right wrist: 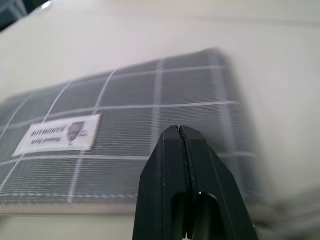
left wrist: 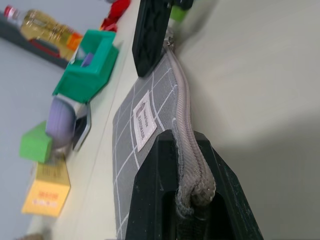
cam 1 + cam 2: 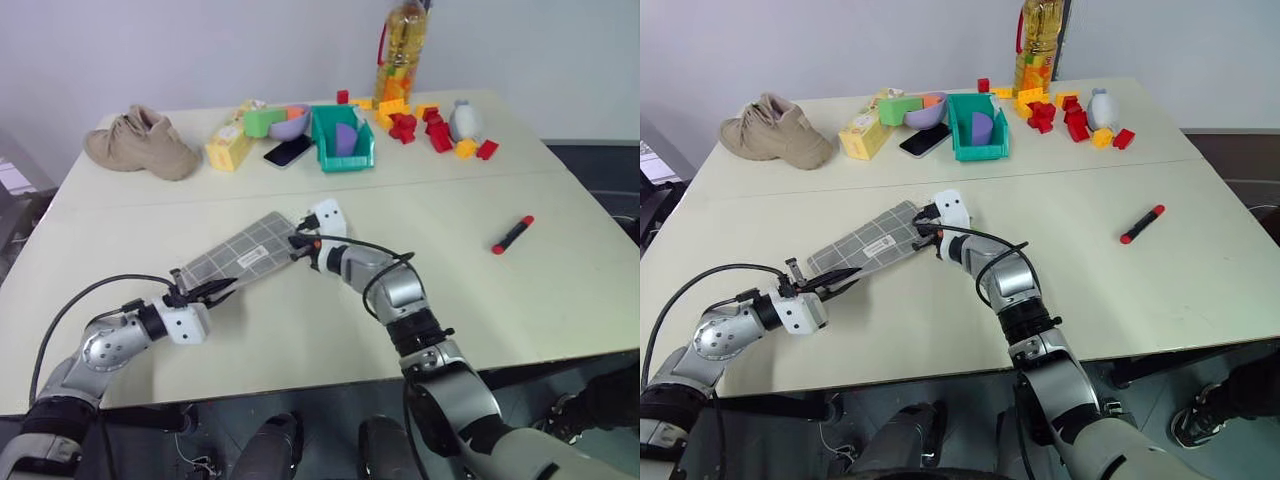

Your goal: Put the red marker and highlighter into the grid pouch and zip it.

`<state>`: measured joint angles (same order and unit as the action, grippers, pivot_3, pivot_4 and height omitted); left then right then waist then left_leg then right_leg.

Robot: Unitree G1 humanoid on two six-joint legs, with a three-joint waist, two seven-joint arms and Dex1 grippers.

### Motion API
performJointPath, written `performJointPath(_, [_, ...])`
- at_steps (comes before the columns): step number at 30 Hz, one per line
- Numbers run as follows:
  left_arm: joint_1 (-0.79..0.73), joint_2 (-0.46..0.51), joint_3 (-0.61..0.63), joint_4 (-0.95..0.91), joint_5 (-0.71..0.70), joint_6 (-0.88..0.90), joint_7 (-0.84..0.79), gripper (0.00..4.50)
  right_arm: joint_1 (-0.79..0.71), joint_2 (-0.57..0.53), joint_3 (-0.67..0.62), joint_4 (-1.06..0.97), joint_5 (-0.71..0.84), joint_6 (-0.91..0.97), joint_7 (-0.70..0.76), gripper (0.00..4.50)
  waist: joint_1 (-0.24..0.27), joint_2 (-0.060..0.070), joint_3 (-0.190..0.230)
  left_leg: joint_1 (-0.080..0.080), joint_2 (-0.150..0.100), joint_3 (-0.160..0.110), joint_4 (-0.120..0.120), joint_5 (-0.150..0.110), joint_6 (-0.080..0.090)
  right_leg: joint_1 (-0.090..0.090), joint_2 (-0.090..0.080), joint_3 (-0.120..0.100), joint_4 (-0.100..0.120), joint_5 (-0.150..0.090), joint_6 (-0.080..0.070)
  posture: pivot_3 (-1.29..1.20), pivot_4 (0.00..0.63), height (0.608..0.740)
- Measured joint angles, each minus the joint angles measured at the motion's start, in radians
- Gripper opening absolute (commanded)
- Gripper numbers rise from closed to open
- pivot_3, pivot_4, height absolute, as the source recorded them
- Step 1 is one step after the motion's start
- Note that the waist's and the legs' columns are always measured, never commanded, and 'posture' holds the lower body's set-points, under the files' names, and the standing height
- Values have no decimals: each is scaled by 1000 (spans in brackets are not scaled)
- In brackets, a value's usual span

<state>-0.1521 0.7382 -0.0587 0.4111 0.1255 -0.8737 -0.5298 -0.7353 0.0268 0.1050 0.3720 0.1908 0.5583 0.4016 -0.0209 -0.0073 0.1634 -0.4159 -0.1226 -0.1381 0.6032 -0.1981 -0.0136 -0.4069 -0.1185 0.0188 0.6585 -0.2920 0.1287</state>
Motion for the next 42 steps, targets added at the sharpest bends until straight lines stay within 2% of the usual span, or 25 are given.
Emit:
performJointPath(2, [32, -25, 9, -60, -66, 94, -3, 39, 0, -33, -5, -76, 2, 0, 12, 0, -1, 0, 0, -1, 0, 0, 0, 0, 0, -1, 0, 0, 1, 0, 0, 0, 150, 740])
performJointPath(6, [69, -80, 63, -228, -188, 307, 18, 0, 0, -132, -13, -223, 9, 3, 50, 1782, 1, 0, 0, -2, 0, 0, 1, 0, 0, -2, 0, 0, 1, 0, 0, 0, 150, 740])
performJointPath(11, [72, -154, 102, -389, -227, 479, 70, 0, 1, -255, -20, -243, 8, 14, 97, 4475, 2, 0, 0, -2, 0, 0, 1, 0, 0, 0, 0, 0, 1, 0, 0, 0, 150, 740])
performJointPath(17, [72, -212, 97, -484, -226, 569, 73, 0, 2, -313, -2, -266, 6, 41, 148, 4475, -3, 0, 0, -3, 1, 1, 0, 0, -1, 1, 0, 1, 2, 0, 0, 0, 150, 740])
performJointPath(25, [70, -269, 67, -513, -223, 600, 50, 0, 2, -288, 16, -269, -12, 50, 129, 4475, 4, -1, 0, -4, 0, 1, 2, 1, -1, 1, 0, 1, 2, 0, 0, 0, 150, 740])
performJointPath(29, [70, -282, 53, -518, -222, 602, 41, 0, 2, -283, 16, -269, -11, 61, 124, 2753, 5, -1, 0, -4, 0, 1, 2, 1, -1, 1, 0, 1, 2, 0, 0, 0, 150, 740])
performJointPath(33, [70, -288, 53, -524, -221, 602, 36, 0, 2, -284, 15, -269, -12, 70, 123, 544, 5, -1, 0, -4, 0, 1, 2, 1, -1, 1, 0, 1, 2, 0, 0, 0, 150, 740])
performJointPath(34, [70, -290, 53, -525, -221, 602, 36, 0, 2, -283, 15, -269, -11, 70, 124, 112, 5, -1, 0, -4, 0, 1, 2, 1, -1, 1, 0, 1, 2, 0, 0, 0, 150, 740])
performJointPath(42, [70, -294, 53, -532, -221, 606, 34, 0, 2, -285, 22, -273, -14, 70, 135, 41, 5, -1, 0, -4, 0, 1, 2, 1, -1, 1, 0, 1, 2, 0, 0, 0, 150, 740])
